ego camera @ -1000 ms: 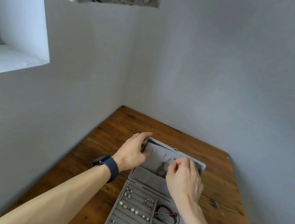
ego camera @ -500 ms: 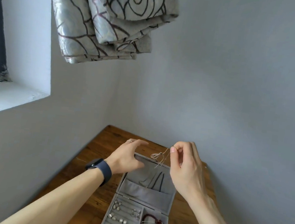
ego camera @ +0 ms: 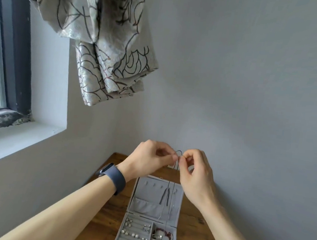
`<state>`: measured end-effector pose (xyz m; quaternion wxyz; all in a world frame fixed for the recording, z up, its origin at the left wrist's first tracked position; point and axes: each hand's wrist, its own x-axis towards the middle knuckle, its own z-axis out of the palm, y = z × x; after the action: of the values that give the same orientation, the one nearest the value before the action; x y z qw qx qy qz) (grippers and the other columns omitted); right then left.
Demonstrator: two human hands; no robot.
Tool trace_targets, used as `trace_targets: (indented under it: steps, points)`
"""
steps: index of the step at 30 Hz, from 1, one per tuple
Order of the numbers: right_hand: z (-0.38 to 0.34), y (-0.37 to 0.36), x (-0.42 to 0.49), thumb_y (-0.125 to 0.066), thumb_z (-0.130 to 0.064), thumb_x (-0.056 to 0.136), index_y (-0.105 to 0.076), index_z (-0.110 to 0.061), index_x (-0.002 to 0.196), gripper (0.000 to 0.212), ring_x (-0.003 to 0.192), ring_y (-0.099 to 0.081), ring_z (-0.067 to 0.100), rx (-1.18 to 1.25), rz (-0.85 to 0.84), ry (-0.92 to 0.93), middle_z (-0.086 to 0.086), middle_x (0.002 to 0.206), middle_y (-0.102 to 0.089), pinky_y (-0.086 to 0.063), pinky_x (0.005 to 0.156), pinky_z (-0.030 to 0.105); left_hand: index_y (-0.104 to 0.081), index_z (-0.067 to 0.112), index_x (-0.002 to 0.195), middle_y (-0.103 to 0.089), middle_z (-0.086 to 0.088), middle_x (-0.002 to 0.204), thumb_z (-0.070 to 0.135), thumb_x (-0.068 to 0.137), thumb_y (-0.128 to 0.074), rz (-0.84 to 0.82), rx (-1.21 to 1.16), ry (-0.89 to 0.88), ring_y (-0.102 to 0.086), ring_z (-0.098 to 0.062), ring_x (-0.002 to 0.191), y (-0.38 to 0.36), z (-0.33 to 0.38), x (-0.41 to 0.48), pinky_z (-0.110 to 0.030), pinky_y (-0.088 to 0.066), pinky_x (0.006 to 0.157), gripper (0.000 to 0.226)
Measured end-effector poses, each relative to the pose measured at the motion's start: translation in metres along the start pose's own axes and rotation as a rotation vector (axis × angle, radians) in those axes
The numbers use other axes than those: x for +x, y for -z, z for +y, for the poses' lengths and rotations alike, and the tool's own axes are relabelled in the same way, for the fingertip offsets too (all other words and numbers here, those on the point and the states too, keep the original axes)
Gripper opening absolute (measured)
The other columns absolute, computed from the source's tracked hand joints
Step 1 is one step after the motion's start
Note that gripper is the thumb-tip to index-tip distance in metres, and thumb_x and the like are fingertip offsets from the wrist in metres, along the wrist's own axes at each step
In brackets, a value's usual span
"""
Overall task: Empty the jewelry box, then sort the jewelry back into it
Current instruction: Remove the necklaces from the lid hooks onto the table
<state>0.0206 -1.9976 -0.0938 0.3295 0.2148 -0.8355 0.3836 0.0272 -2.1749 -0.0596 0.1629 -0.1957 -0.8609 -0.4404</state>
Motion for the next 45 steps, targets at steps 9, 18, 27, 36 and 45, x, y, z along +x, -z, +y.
trace_targets:
  steps: [9, 18, 27, 36, 45]
  points:
    - [-0.008, -0.018, -0.125, -0.043, -0.028, 0.106, -0.072, -0.005, 0.097, 0.038, 0.11, -0.066, 0.004, 0.617, -0.596, -0.568, -0.006, 0.109, -0.075, -0.043, 0.103, 0.025, -0.068, 0.013, 0.093, -0.072, -0.001, 0.077, 0.022, 0.096, -0.063, -0.115, -0.178, 0.118, -0.07, -0.019, 0.069, 0.003, 0.023, -0.016, -0.027, -0.053, 0.071, 0.01]
    - [0.019, -0.019, -0.244, -0.044, -0.034, 0.103, -0.067, -0.005, 0.096, 0.038, 0.086, -0.071, 0.017, 0.719, -0.382, -0.947, 0.005, 0.087, -0.075, -0.051, 0.081, 0.033, -0.068, 0.012, 0.099, -0.069, 0.003, 0.074, 0.03, 0.098, -0.063, -0.023, -0.081, 0.161, -0.069, -0.018, 0.067, -0.01, -0.019, -0.035, -0.042, -0.062, 0.078, 0.019]
    - [0.037, 0.024, -0.332, -0.044, -0.023, 0.103, -0.069, -0.014, 0.115, 0.029, 0.062, -0.052, 0.014, 0.76, -0.306, -1.106, -0.001, 0.069, -0.054, -0.042, 0.057, 0.024, -0.071, 0.018, 0.099, -0.073, 0.005, 0.082, 0.035, 0.095, -0.066, -0.109, 0.123, 0.346, -0.066, -0.01, 0.065, -0.083, -0.091, -0.063, -0.024, -0.056, 0.066, 0.017]
    - [0.054, 0.075, -0.377, -0.044, -0.009, 0.104, -0.061, -0.026, 0.115, 0.027, 0.058, -0.055, 0.008, 0.429, -0.153, -1.113, -0.008, 0.091, -0.073, -0.047, 0.059, 0.021, -0.073, 0.021, 0.094, -0.073, 0.004, 0.084, 0.037, 0.091, -0.072, -0.233, 0.117, 0.461, -0.069, -0.012, 0.074, -0.171, -0.099, -0.053, -0.021, -0.05, 0.06, 0.016]
    - [0.09, 0.091, -0.387, -0.077, -0.018, 0.085, -0.077, -0.036, 0.08, 0.018, 0.067, -0.069, 0.009, 0.261, 0.17, -1.271, -0.009, 0.078, -0.076, -0.055, 0.074, 0.021, -0.07, 0.026, 0.093, -0.067, 0.006, 0.09, 0.034, 0.092, -0.07, -0.313, 0.208, 0.283, -0.061, -0.009, 0.081, -0.263, -0.079, -0.003, -0.03, -0.054, 0.077, 0.008]
